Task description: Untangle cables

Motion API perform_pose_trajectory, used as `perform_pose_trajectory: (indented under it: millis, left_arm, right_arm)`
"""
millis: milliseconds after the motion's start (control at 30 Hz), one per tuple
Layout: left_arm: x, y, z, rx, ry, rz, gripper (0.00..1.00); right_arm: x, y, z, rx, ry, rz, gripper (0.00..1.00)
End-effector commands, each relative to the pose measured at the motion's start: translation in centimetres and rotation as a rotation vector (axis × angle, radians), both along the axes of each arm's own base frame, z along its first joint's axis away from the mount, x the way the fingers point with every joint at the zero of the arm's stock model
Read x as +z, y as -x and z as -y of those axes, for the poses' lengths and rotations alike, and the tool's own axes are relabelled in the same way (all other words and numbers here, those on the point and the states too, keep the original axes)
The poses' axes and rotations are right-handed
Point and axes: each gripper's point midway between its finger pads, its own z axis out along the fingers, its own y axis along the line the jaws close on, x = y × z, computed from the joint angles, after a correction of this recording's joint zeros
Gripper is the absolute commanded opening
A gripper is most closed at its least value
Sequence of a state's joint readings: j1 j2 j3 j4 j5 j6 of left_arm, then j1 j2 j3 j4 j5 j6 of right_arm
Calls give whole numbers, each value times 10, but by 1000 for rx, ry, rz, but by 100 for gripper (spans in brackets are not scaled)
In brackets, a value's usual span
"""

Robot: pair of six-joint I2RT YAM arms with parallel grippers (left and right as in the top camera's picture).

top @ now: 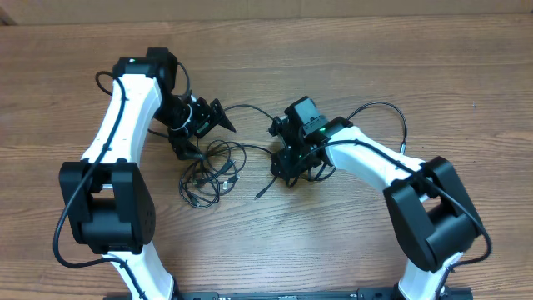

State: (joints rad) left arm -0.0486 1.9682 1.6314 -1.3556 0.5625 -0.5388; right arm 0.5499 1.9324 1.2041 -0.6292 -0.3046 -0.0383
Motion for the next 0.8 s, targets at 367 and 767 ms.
perform_pose_trajectory:
  millis: [367, 767]
  left_arm:
    - [-54, 36, 4, 292, -438, -217, 44]
    - [-126, 67, -17, 336, -638, -175, 15]
  right_arm:
    - [28, -41, 16, -237, -21, -46, 4]
    - [101, -89, 40, -330, -55, 16, 4]
